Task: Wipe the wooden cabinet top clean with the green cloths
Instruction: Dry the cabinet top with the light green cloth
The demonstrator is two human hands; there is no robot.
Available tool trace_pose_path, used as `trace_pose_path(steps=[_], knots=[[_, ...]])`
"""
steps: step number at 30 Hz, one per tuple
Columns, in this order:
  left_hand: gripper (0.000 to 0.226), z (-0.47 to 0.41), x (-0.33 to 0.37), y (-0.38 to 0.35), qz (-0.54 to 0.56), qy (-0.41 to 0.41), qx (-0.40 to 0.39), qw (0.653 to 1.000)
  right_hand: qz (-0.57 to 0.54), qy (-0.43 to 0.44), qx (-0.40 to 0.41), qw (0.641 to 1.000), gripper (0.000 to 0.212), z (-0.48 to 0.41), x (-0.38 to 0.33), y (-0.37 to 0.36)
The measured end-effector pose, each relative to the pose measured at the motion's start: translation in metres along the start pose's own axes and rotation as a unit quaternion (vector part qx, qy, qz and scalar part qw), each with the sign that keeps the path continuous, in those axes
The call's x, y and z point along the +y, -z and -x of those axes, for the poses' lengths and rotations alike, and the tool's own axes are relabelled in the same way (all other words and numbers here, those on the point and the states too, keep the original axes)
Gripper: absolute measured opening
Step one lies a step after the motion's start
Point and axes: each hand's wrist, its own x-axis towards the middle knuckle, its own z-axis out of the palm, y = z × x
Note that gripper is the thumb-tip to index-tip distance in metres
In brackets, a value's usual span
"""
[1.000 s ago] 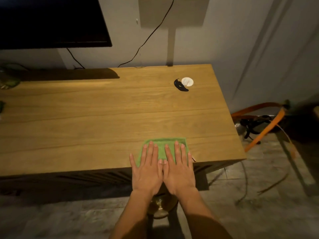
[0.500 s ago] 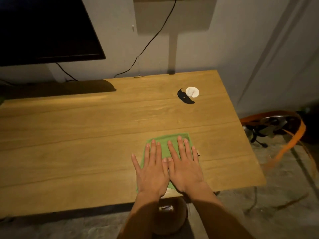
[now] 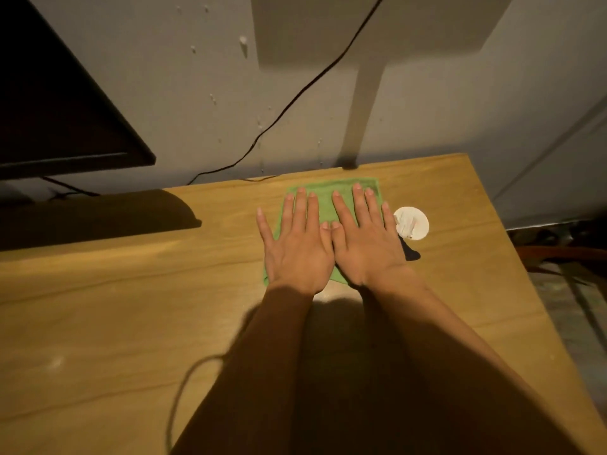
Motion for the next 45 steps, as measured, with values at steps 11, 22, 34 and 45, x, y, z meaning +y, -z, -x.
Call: trace_pose_path(steps=[11,22,34,45], knots=[[0.060,-0.039,0.003,0.003,-0.011,0.006,0.000,1.000,0.010,0.014,0.001,1.000,0.056,-0.036,0.003,0.011],[0.061,0.149,0.035,-0.007,-0.002,0.034,-0.019,0.999,0.010,0.043,-0.011,0.999,0.060,0.145,0.021,-0.015],[0.060,0.349,0.117,-0.024,-0.007,0.049,-0.054,0.997,0.012,0.043,-0.054,0.998,0.058,0.349,0.079,-0.031],[0.064,0.347,0.126,-0.023,-0.024,0.032,-0.079,0.996,0.027,0.013,-0.105,0.994,0.059,0.347,0.083,-0.026]])
